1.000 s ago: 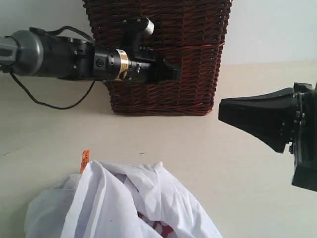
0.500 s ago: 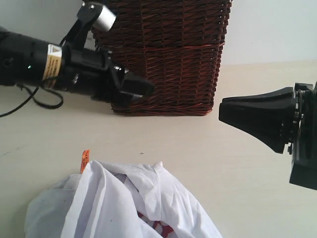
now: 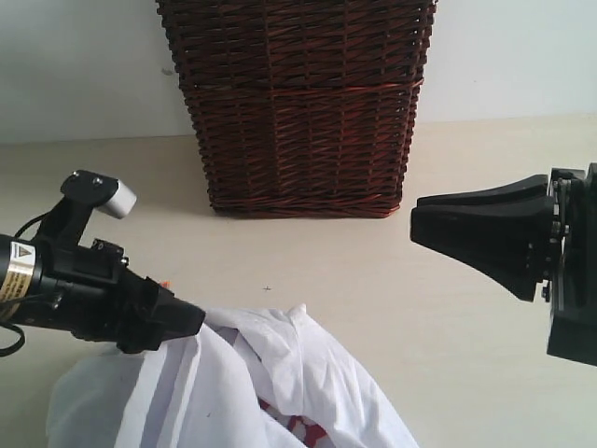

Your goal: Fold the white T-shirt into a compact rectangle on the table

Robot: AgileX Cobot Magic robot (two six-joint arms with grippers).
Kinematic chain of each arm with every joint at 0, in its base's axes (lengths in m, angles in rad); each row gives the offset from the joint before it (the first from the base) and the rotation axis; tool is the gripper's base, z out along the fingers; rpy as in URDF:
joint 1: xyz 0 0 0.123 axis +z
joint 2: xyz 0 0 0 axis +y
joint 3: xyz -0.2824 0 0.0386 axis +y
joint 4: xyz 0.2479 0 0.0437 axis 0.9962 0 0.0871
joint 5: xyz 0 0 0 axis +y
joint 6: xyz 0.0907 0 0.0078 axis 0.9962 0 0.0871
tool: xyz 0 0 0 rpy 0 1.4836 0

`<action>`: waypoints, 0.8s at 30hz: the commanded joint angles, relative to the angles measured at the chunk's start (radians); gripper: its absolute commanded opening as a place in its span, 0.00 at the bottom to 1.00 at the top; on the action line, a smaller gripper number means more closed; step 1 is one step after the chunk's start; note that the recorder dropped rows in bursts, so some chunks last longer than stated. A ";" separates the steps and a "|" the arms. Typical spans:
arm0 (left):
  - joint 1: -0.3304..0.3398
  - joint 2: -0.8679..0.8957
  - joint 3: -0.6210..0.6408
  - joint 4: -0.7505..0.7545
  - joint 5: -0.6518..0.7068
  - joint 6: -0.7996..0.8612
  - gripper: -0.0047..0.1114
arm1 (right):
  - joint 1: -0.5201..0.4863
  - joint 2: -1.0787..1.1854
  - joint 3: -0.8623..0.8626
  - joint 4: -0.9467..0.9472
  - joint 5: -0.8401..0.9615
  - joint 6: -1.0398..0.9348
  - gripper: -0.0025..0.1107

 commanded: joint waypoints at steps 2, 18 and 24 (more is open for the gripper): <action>0.000 -0.009 0.021 -0.005 -0.043 -0.012 0.51 | -0.005 0.001 -0.007 0.002 -0.002 0.002 0.13; 0.002 -0.104 0.100 -0.005 0.024 -0.075 0.49 | -0.005 0.001 -0.007 0.000 -0.033 0.002 0.13; 0.002 -0.113 0.152 -0.005 -0.065 -0.084 0.11 | -0.005 0.001 -0.007 0.000 -0.033 0.002 0.13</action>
